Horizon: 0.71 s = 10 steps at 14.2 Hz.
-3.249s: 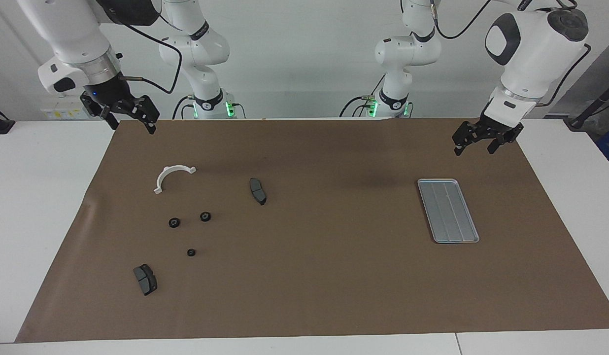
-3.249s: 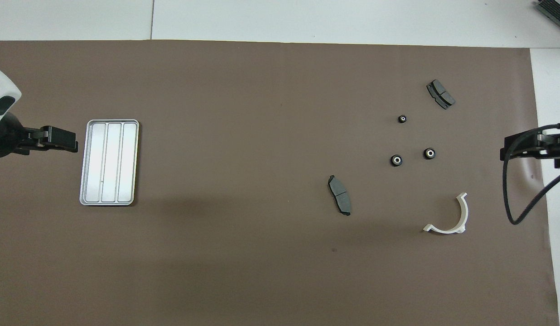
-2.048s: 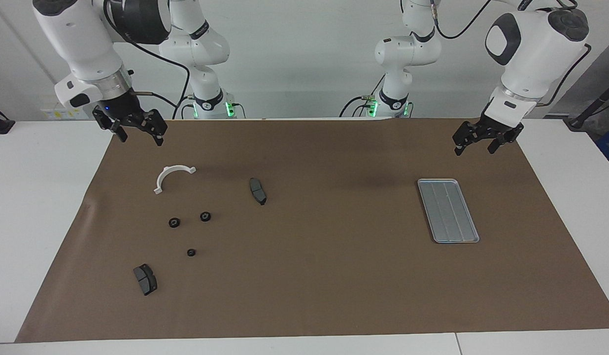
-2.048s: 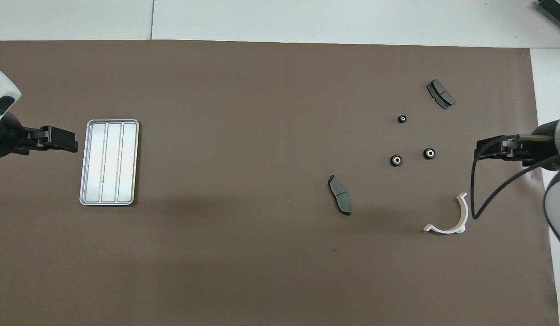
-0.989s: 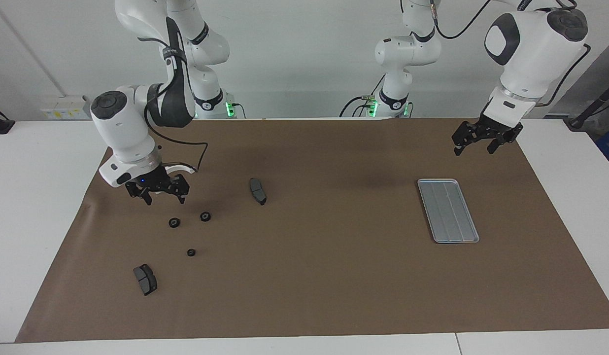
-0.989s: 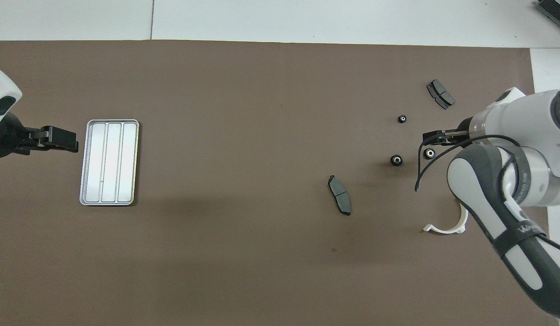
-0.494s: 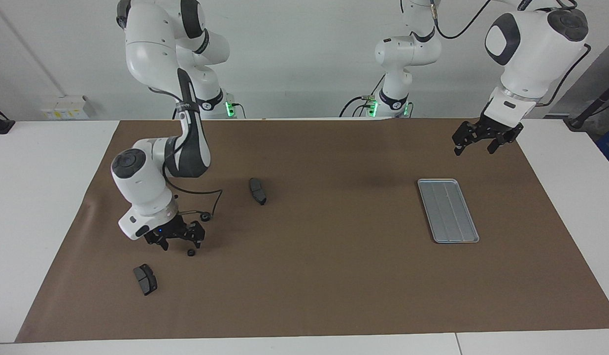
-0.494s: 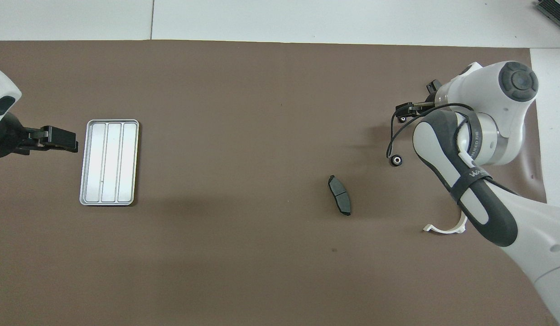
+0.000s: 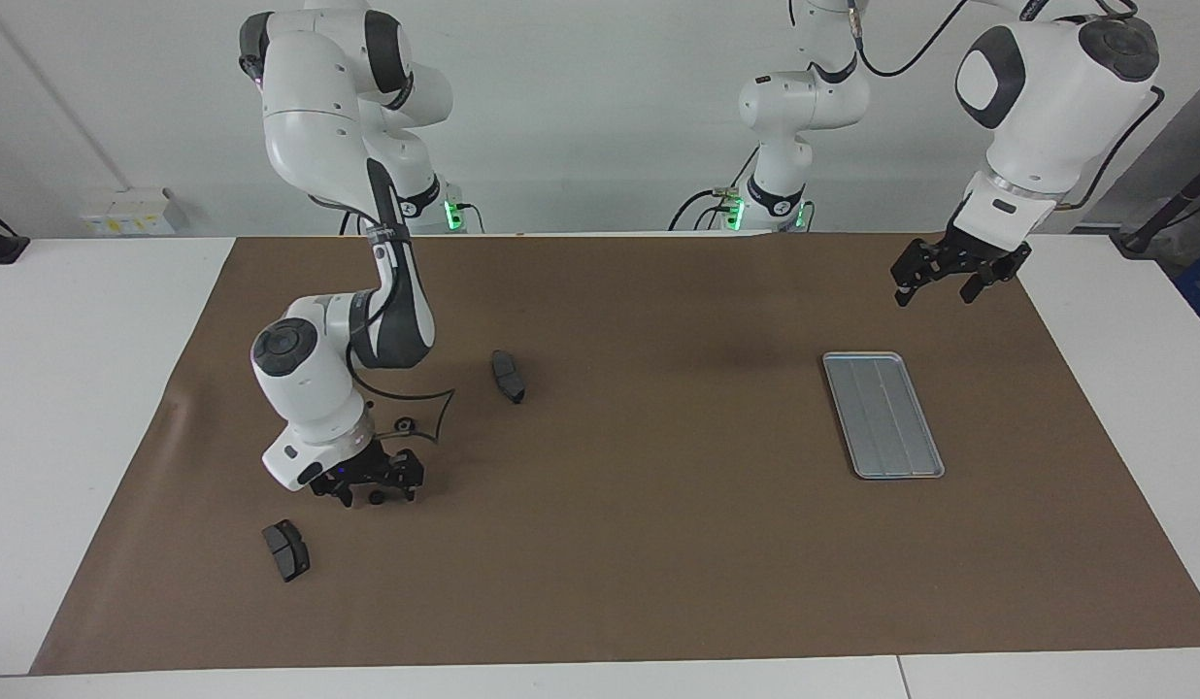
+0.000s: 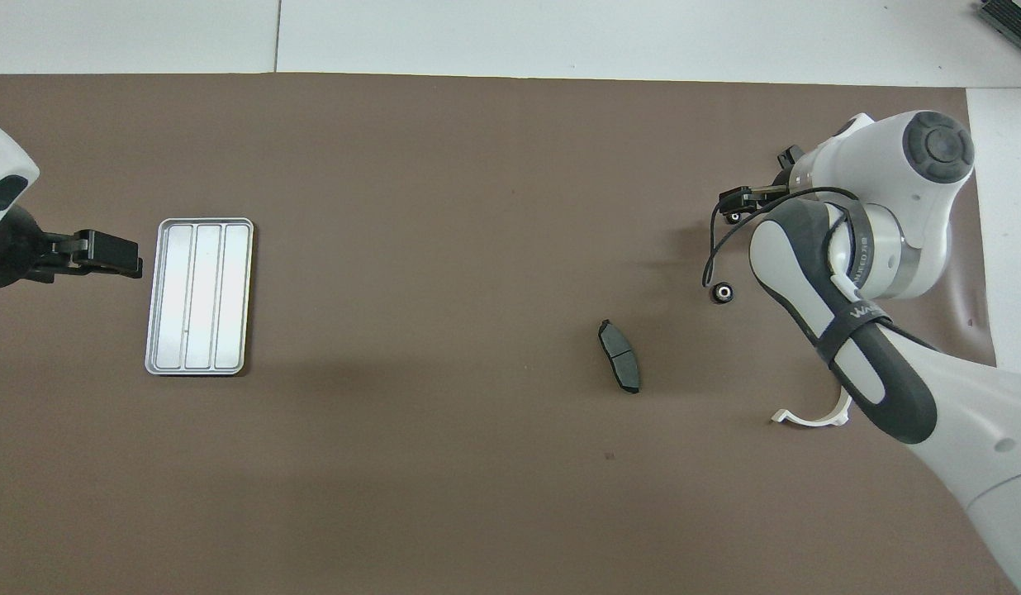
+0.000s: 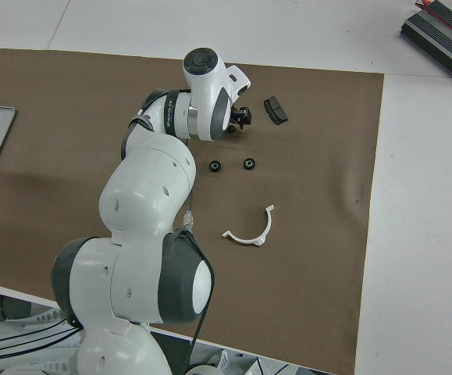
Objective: Pick bearing gear from pile to tray
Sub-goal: 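Close the right gripper on the black gear and lift it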
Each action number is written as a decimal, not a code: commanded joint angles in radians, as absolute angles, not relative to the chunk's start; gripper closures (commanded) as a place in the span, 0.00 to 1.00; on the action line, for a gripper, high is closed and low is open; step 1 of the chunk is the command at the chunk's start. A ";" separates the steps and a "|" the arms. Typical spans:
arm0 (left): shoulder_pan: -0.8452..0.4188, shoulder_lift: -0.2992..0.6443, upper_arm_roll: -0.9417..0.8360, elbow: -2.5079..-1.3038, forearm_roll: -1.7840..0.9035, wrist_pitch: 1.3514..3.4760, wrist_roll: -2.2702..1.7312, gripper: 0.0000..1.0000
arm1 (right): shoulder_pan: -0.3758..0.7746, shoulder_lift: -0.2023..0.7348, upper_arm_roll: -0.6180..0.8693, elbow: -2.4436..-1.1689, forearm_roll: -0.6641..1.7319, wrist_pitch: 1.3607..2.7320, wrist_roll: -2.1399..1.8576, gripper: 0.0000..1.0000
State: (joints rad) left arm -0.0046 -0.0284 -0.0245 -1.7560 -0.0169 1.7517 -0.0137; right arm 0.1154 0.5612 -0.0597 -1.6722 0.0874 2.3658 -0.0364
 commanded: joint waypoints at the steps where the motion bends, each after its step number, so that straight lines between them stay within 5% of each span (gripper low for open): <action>1: 0.000 -0.054 -0.025 -1.786 0.002 1.766 -0.008 0.00 | 0.100 0.561 -0.055 -1.675 0.081 2.362 -0.061 0.14; 4: 0.000 -0.054 -0.025 -1.784 0.002 1.766 -0.008 0.00 | 0.103 0.561 -0.055 -1.686 0.080 2.364 -0.060 0.32; 10: 0.000 -0.054 -0.025 -1.786 0.002 1.766 -0.008 0.00 | 0.101 0.560 -0.055 -1.697 0.080 2.365 -0.061 0.45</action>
